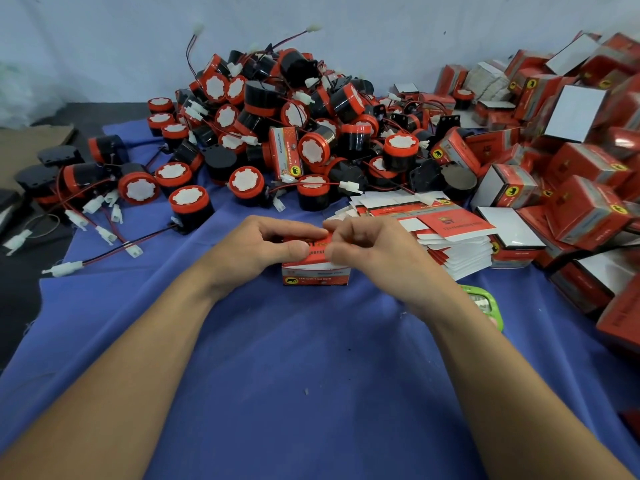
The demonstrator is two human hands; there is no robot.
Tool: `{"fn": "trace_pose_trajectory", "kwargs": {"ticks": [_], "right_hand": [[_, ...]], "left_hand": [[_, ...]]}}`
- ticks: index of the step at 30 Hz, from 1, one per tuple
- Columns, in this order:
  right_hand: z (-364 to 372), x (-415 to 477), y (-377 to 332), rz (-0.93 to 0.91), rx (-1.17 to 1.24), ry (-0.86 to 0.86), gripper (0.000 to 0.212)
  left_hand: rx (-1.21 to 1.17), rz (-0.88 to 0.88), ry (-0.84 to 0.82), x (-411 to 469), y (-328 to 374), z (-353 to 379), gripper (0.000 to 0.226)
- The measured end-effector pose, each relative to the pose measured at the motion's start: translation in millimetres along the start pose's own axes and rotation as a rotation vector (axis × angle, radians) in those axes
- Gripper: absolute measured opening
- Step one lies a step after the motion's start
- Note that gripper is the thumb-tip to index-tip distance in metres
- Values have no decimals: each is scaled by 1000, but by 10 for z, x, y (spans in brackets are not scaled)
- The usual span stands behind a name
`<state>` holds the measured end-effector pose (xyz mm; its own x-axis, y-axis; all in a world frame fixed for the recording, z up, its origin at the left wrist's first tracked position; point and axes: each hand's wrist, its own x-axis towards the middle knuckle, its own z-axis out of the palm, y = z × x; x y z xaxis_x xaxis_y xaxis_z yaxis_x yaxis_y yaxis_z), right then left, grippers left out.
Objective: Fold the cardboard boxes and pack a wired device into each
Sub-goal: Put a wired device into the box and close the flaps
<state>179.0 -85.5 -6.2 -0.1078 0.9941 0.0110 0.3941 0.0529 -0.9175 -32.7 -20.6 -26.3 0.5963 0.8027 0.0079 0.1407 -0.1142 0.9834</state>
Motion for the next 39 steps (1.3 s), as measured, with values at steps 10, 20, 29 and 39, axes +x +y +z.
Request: {"fn": "trace_pose_trajectory", "kwargs": {"ticks": [10, 20, 29, 39], "right_hand": [[-1, 34, 14, 44, -1, 19, 17], [81, 48, 47, 45, -27, -19, 24], [102, -22, -25, 18, -275, -20, 20], [68, -57, -148, 23, -380, 23, 40]], "left_hand": [[-9, -6, 45, -9, 7, 31, 22], [51, -22, 113, 32, 13, 91, 24], [68, 1, 46, 4, 10, 77, 42], [-14, -7, 173, 69, -19, 177, 31]]}}
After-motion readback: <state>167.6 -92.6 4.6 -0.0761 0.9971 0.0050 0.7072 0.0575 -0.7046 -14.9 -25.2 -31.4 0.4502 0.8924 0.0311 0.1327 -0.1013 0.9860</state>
